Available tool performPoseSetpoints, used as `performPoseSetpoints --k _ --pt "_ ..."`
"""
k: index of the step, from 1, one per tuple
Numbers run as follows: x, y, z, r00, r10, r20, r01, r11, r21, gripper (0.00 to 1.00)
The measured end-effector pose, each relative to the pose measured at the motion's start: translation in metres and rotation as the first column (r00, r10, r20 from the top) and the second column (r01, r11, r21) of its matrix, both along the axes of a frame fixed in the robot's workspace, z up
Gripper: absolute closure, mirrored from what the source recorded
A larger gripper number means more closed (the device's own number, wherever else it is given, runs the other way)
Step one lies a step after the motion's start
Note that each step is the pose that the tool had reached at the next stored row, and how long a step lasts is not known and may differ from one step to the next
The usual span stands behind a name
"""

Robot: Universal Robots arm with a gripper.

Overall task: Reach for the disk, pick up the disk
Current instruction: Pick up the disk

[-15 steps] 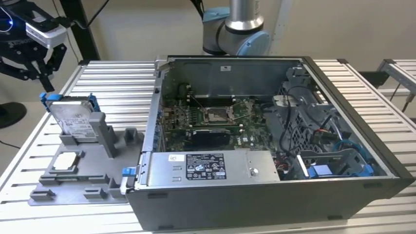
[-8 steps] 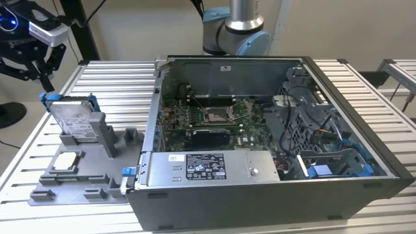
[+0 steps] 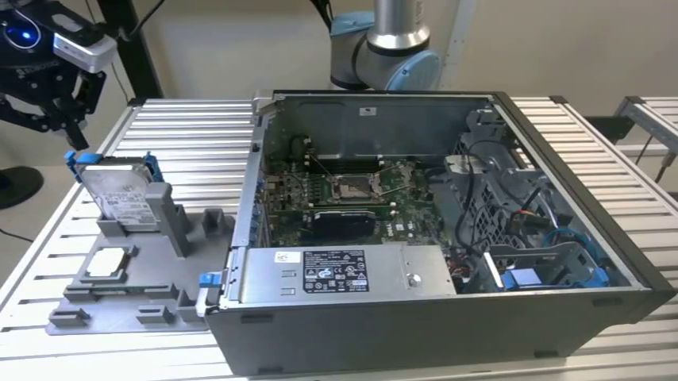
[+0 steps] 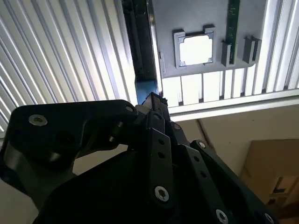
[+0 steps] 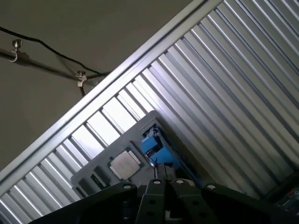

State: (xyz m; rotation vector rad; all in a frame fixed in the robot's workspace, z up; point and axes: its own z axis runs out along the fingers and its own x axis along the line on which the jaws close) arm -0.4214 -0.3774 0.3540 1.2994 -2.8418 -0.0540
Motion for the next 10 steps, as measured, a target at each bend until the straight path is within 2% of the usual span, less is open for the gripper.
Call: performPoseSetpoints --k 5,8,10 --pt "0.0000 0.0001 0.0000 0.9968 0.080 0.0000 -0.080 0.9968 0.0000 1.00" --pt "0.0000 0.0001 0.0000 0.9911 0.133 0.0000 -0.133 0.9911 0.0000 1.00" --pt "0.0000 0.0001 0.0000 0.9856 0.169 0.0000 -0.169 0.9856 0.0000 1.00"
